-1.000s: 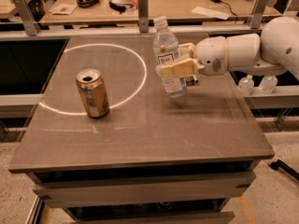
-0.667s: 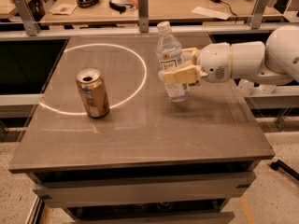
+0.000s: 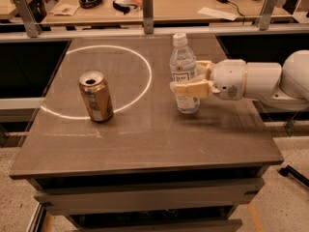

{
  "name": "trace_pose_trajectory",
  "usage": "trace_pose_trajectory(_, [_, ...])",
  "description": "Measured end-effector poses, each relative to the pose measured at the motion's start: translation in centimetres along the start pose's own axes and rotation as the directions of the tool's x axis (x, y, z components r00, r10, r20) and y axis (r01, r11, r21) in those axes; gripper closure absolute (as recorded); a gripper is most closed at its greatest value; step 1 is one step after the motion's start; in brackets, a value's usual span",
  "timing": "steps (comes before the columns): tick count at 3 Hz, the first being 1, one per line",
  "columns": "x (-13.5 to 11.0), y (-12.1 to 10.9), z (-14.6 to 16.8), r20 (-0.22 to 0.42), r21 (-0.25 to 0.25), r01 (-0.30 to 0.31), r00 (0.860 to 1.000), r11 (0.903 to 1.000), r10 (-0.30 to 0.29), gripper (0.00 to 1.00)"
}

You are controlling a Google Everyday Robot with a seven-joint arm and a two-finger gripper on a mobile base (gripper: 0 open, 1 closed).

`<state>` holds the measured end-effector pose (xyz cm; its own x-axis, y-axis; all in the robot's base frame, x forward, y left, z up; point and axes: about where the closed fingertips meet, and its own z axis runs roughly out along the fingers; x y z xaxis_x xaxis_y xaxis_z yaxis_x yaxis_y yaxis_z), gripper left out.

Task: Place blue plastic bottle upright

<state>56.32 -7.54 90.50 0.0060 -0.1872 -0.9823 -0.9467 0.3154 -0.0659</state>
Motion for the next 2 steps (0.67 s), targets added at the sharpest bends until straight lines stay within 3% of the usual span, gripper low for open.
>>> trace_pose_trajectory(1, [1.02, 0.03, -0.84, 0.034, 0.046, -0.001, 0.999, 0.999, -0.001, 1.0])
trace_pose_trajectory(2, [1.15, 0.1, -1.1, 0.04, 0.061, 0.0, 0.999, 0.9981, -0.003, 1.0])
